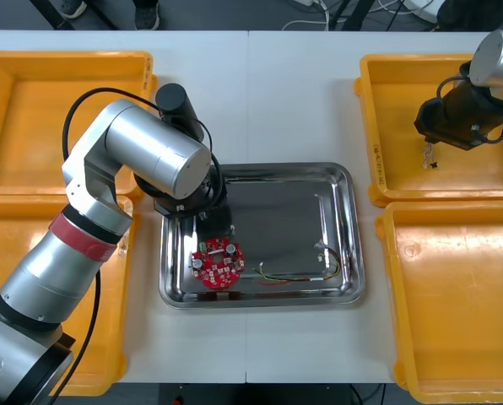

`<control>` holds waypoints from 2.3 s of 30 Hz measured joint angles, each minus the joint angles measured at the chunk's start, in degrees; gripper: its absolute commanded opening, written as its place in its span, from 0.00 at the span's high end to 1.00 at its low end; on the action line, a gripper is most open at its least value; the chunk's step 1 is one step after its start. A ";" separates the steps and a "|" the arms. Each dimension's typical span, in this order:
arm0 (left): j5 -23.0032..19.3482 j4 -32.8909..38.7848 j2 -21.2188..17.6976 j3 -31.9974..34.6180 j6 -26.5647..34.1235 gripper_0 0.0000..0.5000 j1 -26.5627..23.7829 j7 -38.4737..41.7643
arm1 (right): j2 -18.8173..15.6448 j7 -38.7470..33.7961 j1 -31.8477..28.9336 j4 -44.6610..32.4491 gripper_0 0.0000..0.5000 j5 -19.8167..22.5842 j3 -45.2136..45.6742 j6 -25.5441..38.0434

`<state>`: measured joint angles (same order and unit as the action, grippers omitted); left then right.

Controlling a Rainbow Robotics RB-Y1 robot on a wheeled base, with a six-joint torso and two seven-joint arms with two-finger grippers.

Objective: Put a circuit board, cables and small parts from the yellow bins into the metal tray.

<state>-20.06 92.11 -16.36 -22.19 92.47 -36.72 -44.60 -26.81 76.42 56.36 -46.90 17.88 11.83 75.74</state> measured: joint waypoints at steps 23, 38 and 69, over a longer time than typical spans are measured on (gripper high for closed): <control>0.58 6.26 0.02 3.27 -0.57 0.00 0.62 0.00 | 0.01 0.06 -0.65 -28.79 1.00 -2.23 3.30 33.91; 0.61 17.80 -0.10 11.83 7.33 0.00 0.57 0.00 | 0.01 1.42 -8.33 -48.68 1.00 4.42 4.53 34.00; -2.50 1.01 -10.49 26.67 3.97 0.00 -4.94 -12.53 | 0.01 12.63 -12.48 -65.93 1.00 20.55 -26.44 34.03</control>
<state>-22.56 93.12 -26.85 4.48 96.44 -41.67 -57.13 -26.79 89.05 43.88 -112.83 38.44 -14.61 109.77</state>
